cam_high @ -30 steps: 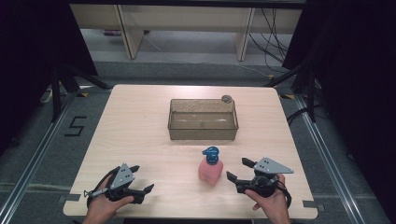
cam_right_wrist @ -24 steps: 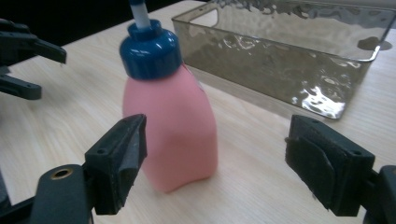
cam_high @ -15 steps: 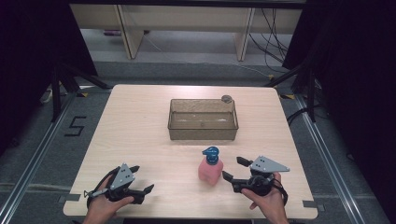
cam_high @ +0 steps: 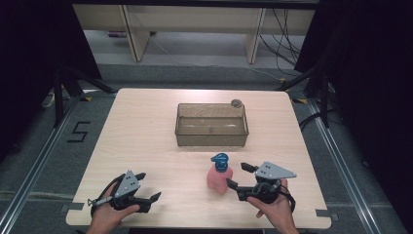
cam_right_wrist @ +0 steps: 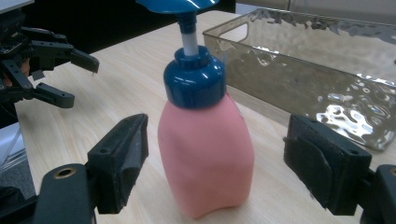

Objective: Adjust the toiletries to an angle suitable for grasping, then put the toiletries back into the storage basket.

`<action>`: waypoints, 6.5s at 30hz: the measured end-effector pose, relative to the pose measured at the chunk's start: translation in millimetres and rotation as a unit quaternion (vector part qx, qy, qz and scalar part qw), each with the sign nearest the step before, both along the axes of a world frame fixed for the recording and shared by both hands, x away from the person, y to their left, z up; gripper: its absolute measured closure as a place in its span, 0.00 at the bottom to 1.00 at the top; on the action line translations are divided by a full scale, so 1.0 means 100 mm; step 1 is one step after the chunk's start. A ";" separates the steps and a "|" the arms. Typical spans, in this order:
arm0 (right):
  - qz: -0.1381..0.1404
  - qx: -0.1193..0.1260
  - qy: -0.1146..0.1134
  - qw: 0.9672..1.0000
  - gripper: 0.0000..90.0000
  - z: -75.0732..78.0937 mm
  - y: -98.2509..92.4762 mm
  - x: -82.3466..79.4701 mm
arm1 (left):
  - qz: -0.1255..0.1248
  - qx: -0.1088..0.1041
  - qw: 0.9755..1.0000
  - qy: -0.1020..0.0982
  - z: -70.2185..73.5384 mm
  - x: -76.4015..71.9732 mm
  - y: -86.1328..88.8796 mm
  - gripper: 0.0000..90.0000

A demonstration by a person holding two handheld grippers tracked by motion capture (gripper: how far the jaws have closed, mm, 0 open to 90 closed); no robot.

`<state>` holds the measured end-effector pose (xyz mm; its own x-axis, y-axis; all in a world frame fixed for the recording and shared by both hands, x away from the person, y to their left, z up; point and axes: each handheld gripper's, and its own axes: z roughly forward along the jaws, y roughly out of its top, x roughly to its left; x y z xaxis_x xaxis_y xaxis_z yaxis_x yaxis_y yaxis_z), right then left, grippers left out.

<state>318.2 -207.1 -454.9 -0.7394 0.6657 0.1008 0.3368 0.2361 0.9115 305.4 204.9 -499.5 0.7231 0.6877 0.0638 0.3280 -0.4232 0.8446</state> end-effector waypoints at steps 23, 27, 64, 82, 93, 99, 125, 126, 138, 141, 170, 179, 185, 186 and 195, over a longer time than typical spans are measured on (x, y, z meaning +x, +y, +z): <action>0.025 -0.012 -0.021 0.999 0.26 0.03 0.27 0.15 | 0.003 0.007 1.000 0.002 0.02 0.01 -0.01 0.16; 0.029 -0.012 -0.017 0.999 0.26 0.03 0.29 0.16 | 0.001 -0.002 1.000 0.002 0.01 0.01 -0.03 0.16; 0.038 -0.005 -0.006 0.999 0.35 -0.03 0.44 0.29 | -0.005 -0.005 1.000 -0.005 0.02 -0.01 -0.04 0.16; 0.038 0.004 -0.020 0.999 0.53 -0.07 0.39 0.33 | -0.011 -0.001 1.000 -0.004 0.02 -0.02 -0.05 0.16; 0.024 -0.022 -0.047 0.998 0.59 -0.02 0.44 0.26 | -0.011 0.010 1.000 -0.003 0.02 -0.01 -0.05 0.16; 0.020 -0.022 -0.047 0.998 0.60 -0.01 0.44 0.26 | -0.010 0.005 1.000 -0.004 0.02 -0.01 -0.04 0.16; 0.004 -0.008 -0.045 0.999 0.60 0.23 0.41 0.43 | -0.002 0.006 1.000 -0.002 0.01 0.00 -0.01 0.16; 0.003 -0.013 -0.053 0.999 0.60 0.24 0.40 0.45 | -0.001 0.006 1.000 0.001 0.01 0.00 -0.01 0.16; -0.020 -0.004 -0.057 0.998 0.60 0.44 0.31 0.57 | 0.009 0.003 1.000 0.005 -0.02 0.03 0.02 0.17; -0.025 -0.008 -0.067 0.997 0.60 0.47 0.28 0.60 | 0.009 0.002 1.000 0.003 -0.01 0.04 0.02 0.17; -0.063 -0.019 -0.065 0.996 0.60 0.87 0.10 0.96 | 0.005 0.002 1.000 0.002 -0.01 0.04 -0.01 0.16; -0.065 -0.023 -0.067 0.995 0.60 0.93 0.13 1.13 | 0.002 0.002 1.000 0.003 0.00 0.04 -0.01 0.17; -0.081 -0.022 -0.072 0.994 0.60 0.96 0.14 1.23 | -0.004 0.013 1.000 0.001 0.01 0.04 0.00 0.17; -0.078 -0.020 -0.066 0.995 0.60 0.97 0.14 1.24 | 0.001 0.001 1.000 0.003 0.00 0.04 -0.01 0.17; -0.090 -0.018 -0.058 0.994 0.60 0.99 0.16 1.43 | -0.005 0.010 1.000 0.004 0.01 0.05 0.00 0.17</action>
<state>461.6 -190.8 -355.7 -0.6133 0.7898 -0.0045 0.2687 0.2140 0.9391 310.3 204.8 -498.7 0.7312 0.6784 0.0715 0.3308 -0.4443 0.8326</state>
